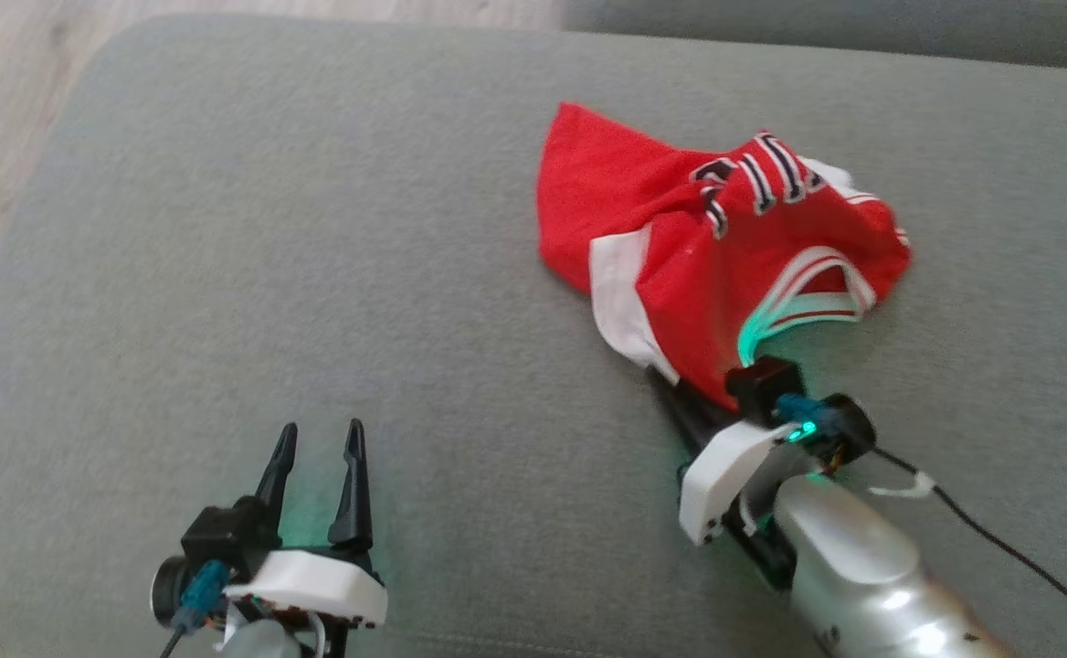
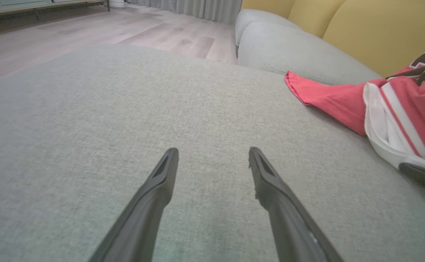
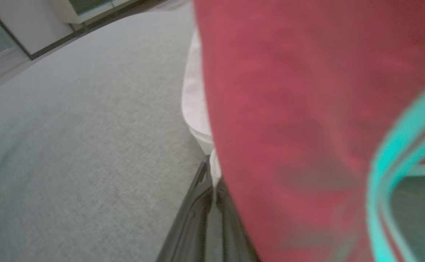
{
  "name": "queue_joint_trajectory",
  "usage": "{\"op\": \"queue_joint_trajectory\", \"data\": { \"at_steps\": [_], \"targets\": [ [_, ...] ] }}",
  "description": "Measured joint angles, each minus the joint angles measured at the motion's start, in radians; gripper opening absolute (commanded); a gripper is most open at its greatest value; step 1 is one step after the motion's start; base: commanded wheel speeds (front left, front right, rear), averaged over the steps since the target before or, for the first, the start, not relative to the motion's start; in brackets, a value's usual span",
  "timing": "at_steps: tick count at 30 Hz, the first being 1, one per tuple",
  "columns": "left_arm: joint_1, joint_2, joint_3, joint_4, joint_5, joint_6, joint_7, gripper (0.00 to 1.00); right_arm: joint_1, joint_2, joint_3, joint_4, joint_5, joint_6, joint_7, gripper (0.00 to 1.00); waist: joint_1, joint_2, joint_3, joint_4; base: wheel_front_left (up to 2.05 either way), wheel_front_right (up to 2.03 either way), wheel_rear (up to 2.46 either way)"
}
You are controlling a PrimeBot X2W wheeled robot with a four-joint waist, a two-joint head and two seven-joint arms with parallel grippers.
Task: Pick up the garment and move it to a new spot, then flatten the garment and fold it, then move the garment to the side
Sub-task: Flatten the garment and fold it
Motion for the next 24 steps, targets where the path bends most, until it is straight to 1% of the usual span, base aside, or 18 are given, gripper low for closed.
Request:
{"op": "queue_joint_trajectory", "data": {
  "at_steps": [3,6,9,12,15,17,20,24],
  "targets": [
    [0.001,0.0,0.001,0.0,0.0,0.0,0.0,1.0,-0.01,-0.007,-0.052,-0.038,0.0,0.0,-0.024,0.0,0.0,0.0,-0.02,-0.029,0.0,0.0,0.0],
    [0.004,0.0,0.002,0.0,0.0,0.0,0.0,1.0,-0.074,-0.028,-0.119,-0.139,-0.011,0.0,-0.025,0.0,0.0001,0.0,-0.047,-0.058,0.0,0.0,0.0],
    [0.016,0.0,0.001,0.0,-0.004,-0.001,0.0,1.0,-0.187,-0.08,-0.188,-0.279,-0.056,0.0,-0.032,0.0,-0.0001,0.0,-0.081,-0.081,0.0,0.0,0.0],
    [0.038,0.0,-0.007,0.007,-0.011,-0.001,0.0,1.0,-0.289,-0.13,-0.216,-0.342,-0.083,0.0,-0.035,0.0,-0.0001,0.0,-0.113,-0.1,0.0,0.0,0.0],
    [0.06,0.0,-0.023,0.011,-0.011,-0.001,0.0,1.0,-0.354,-0.165,-0.228,-0.374,-0.097,0.0,-0.025,0.0,-0.0002,0.0,-0.136,-0.11,0.0,0.0,0.0],
    [0.065,0.0,-0.033,0.011,-0.012,-0.002,0.0,1.0,-0.403,-0.188,-0.222,-0.385,-0.11,0.0,0.0,0.0,-0.0002,0.0,-0.141,-0.106,0.0,0.0,0.0],
    [0.064,0.001,-0.058,0.012,-0.028,-0.005,0.0,1.0,-0.504,-0.217,-0.185,-0.387,-0.135,0.0,0.028,0.0,0.0,0.0,-0.134,-0.087,0.0,0.0,0.0],
    [0.058,0.001,-0.097,0.016,-0.048,-0.01,0.0,1.0,-0.643,-0.226,-0.115,-0.36,-0.164,0.0,0.042,0.0,-0.0001,0.0,-0.12,-0.043,0.0,0.0,0.0]
  ]
}}
